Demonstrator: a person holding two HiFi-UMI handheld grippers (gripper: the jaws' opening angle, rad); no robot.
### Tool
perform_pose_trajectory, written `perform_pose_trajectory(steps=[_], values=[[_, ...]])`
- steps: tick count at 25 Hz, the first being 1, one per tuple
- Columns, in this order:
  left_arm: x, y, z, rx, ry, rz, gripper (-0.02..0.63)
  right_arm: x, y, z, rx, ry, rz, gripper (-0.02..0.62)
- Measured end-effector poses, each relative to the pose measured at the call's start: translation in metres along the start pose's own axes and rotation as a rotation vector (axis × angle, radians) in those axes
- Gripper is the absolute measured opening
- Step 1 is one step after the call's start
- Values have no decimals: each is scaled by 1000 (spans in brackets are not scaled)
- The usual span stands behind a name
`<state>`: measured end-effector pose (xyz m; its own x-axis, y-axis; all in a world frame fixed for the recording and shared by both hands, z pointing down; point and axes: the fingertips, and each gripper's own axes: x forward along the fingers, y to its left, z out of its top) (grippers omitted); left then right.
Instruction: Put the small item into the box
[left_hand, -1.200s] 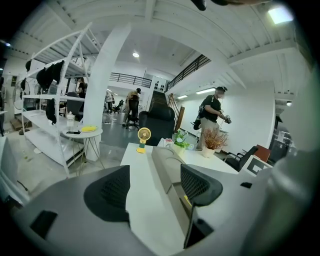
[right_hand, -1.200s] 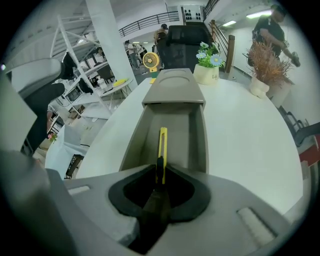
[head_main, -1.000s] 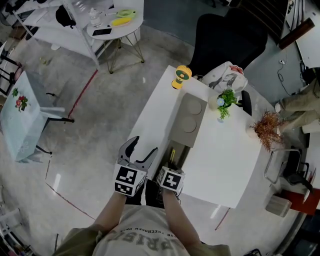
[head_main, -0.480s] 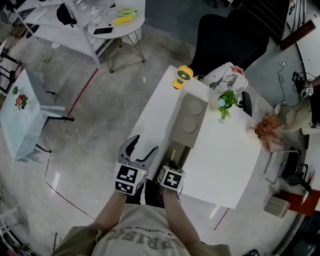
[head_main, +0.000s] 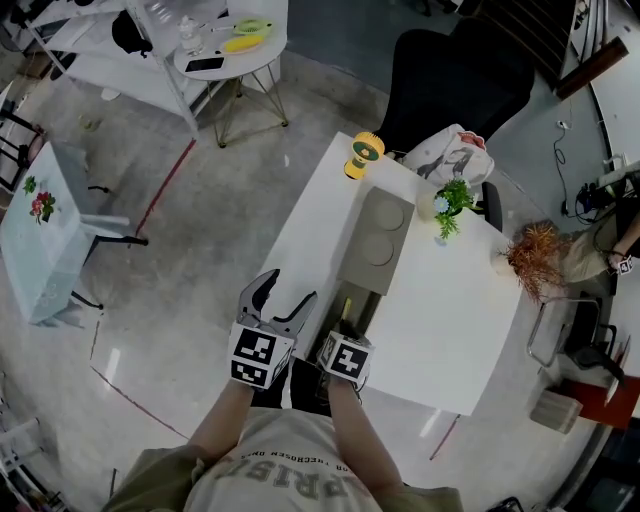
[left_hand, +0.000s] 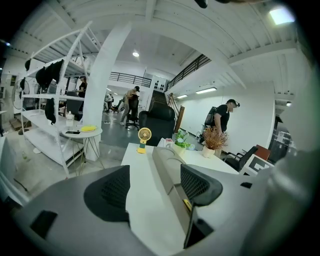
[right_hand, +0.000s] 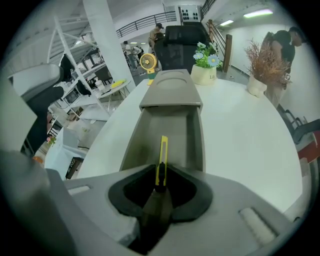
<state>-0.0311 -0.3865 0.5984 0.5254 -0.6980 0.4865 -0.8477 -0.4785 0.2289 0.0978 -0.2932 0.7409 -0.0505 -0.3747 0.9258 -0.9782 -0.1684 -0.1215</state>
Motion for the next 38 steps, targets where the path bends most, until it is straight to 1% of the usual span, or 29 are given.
perform_pose_trajectory(steps=[4, 7, 10, 13, 17, 23, 26, 28, 30, 33, 35, 38], values=[[-2, -2, 5, 8, -2, -8, 304, -12, 1, 8, 32, -34, 21, 63], [-4, -3, 12, 16, -16, -16, 304, -29, 0, 21, 73, -88, 58, 63], [-6, -7, 21, 27, -36, -24, 304, -54, -4, 45, 98, -186, 104, 63], [-8, -13, 32, 42, -59, -35, 304, -87, -10, 75, 95, -336, 165, 64], [-15, -20, 57, 72, -117, -38, 304, -142, -14, 115, 23, -591, 213, 64], [-31, -29, 91, 115, -211, -42, 304, -220, -6, 147, -182, -918, 222, 63], [-39, -36, 110, 137, -279, -37, 304, -251, 0, 158, -277, -1061, 214, 64], [-46, -40, 124, 160, -334, -23, 304, -267, 4, 165, -326, -1124, 223, 63], [-53, -46, 139, 177, -386, -22, 304, -279, 8, 170, -367, -1166, 235, 63], [-65, -54, 157, 192, -458, -30, 290, -295, 9, 176, -400, -1218, 207, 63], [-73, -58, 165, 204, -507, -31, 245, -303, 8, 177, -408, -1245, 191, 63], [-82, -62, 171, 213, -556, -28, 163, -309, 8, 178, -420, -1265, 189, 63]])
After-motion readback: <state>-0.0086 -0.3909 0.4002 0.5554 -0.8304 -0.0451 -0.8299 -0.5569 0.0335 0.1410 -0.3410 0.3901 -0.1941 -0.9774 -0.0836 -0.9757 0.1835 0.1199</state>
